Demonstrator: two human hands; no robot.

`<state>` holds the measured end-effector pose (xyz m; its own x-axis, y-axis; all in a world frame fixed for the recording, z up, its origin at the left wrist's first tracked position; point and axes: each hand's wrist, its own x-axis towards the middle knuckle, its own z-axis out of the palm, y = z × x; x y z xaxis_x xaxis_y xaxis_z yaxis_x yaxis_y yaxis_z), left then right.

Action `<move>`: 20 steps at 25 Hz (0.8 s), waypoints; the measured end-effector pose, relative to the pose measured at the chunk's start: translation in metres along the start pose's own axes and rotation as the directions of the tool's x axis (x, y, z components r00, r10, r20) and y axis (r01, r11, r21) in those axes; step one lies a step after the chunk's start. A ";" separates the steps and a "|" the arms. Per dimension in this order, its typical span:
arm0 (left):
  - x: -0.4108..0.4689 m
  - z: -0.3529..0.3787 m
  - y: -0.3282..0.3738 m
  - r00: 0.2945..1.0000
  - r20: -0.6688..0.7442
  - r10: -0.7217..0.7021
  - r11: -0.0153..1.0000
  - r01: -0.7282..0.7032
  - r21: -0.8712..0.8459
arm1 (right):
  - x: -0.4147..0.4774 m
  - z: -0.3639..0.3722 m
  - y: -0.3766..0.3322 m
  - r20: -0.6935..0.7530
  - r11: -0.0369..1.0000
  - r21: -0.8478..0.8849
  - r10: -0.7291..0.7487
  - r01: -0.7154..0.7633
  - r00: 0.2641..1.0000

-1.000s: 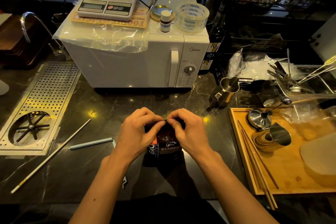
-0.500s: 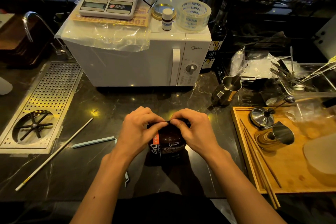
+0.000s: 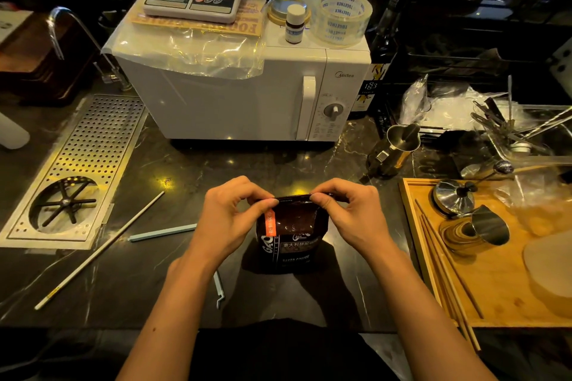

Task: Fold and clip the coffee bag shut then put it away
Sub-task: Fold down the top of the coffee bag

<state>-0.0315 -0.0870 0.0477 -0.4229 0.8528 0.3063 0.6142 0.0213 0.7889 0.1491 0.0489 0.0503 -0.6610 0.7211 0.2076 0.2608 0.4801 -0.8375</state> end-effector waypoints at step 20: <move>-0.022 0.036 -0.003 0.876 0.094 -0.474 0.693 0.436 -0.573 | -0.021 0.022 -0.004 -0.216 0.906 0.353 0.320 -0.233 0.922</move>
<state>0.0001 -0.0866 0.0199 -0.5988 0.7857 -0.1553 -0.1407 0.0877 0.9862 0.1461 0.0208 0.0382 -0.3744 0.9267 0.0320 0.1420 0.0914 -0.9856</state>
